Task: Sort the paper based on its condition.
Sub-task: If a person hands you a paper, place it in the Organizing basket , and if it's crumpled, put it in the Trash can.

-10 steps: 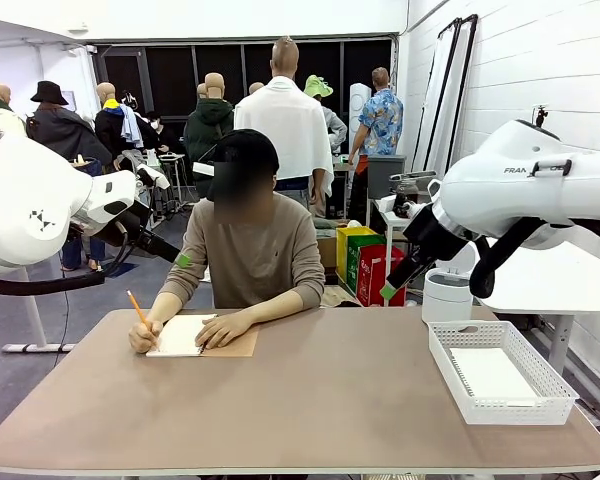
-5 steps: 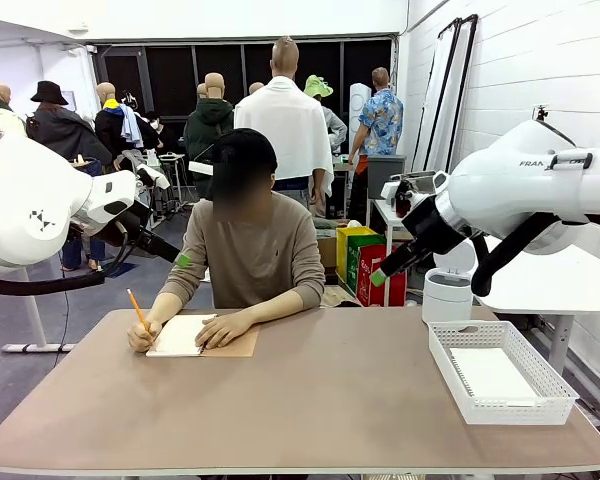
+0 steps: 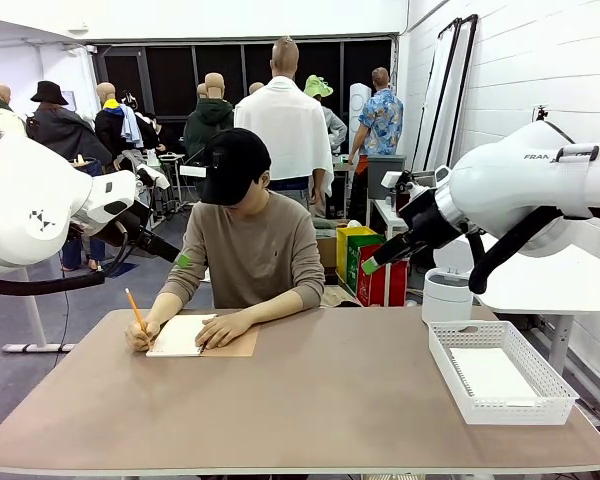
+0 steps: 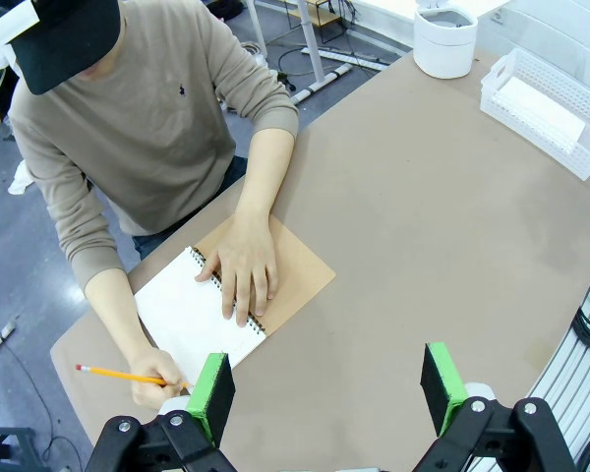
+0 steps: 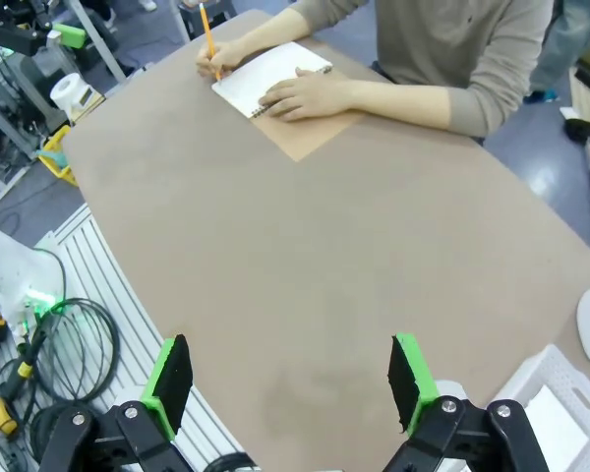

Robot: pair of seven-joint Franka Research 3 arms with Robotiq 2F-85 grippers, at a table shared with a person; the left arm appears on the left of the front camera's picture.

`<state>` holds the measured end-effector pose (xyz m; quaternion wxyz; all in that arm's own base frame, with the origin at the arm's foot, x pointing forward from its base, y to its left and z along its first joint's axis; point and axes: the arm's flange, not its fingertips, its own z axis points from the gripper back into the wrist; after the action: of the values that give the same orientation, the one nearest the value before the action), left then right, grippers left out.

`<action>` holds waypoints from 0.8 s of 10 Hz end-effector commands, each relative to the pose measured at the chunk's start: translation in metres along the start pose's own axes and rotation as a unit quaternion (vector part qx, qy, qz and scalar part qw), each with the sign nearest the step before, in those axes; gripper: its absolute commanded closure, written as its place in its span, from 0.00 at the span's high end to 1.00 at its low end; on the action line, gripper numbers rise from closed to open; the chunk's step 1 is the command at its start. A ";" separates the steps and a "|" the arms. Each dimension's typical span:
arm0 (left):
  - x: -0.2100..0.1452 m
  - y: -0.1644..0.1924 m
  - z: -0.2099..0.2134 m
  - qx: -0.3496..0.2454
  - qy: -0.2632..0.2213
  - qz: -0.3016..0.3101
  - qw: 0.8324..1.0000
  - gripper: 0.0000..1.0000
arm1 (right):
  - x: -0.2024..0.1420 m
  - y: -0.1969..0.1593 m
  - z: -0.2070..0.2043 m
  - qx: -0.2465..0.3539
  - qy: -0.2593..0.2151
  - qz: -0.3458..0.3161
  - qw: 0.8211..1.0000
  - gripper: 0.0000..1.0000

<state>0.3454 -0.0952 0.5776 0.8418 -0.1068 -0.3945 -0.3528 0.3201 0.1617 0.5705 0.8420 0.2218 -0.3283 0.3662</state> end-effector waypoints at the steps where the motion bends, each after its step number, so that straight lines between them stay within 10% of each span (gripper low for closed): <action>1: -0.001 0.000 0.000 -0.006 0.000 -0.002 1.000 1.00 | -0.015 -0.003 -0.014 0.007 -0.004 -0.004 1.000 1.00; 8: -0.001 0.000 0.000 -0.006 0.000 -0.002 1.000 1.00 | 0.000 0.000 0.000 0.000 0.000 0.000 1.000 1.00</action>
<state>0.3454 -0.0952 0.5776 0.8418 -0.1068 -0.3945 -0.3528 0.3197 0.1617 0.5699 0.8420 0.2214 -0.3287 0.3660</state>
